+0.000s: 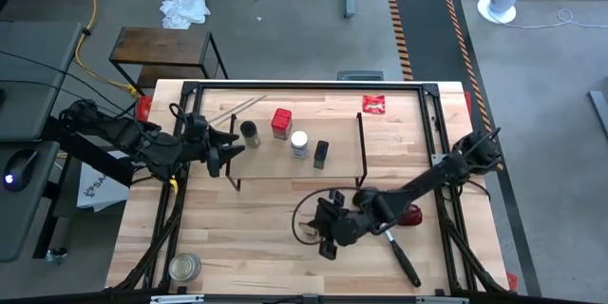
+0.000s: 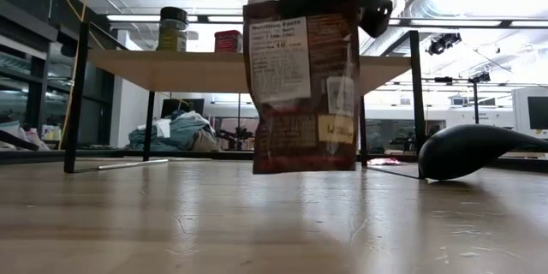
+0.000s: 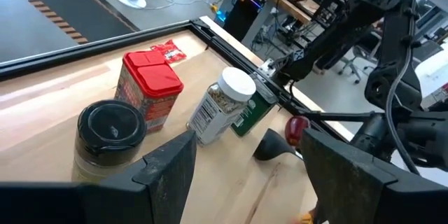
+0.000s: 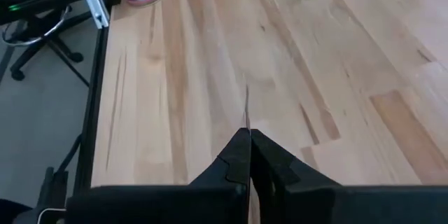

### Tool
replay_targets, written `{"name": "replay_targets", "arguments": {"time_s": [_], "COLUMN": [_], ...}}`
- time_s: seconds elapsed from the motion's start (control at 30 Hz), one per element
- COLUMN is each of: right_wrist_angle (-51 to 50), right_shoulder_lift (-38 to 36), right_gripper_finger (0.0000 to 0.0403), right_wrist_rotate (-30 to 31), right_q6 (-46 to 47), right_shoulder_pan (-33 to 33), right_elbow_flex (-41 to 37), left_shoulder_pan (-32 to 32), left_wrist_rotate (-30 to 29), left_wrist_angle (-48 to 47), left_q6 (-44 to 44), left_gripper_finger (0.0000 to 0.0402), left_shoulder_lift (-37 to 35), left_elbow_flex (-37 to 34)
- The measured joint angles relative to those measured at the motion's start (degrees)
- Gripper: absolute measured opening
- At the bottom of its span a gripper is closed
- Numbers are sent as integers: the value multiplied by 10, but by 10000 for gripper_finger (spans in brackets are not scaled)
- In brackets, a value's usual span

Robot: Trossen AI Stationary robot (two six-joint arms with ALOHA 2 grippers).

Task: Shelf spices
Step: Remove the orange seasoning pack from the shelf, then remove the black seasoning can from the shelf

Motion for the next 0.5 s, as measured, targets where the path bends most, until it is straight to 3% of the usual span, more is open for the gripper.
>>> {"name": "replay_targets", "arguments": {"time_s": [0.17,0.5], "right_wrist_angle": [0,-8], "right_shoulder_lift": [0,-5], "right_gripper_finger": [19,123], "right_wrist_rotate": [-23,-21], "right_q6": [0,15], "right_shoulder_pan": [-16,-23], "right_elbow_flex": [0,15], "left_shoulder_pan": [0,0], "left_wrist_rotate": [7,18], "left_wrist_angle": [-1,-15], "left_q6": [10,10], "left_gripper_finger": [252,252], "left_shoulder_lift": [0,0], "left_elbow_flex": [0,0]}}
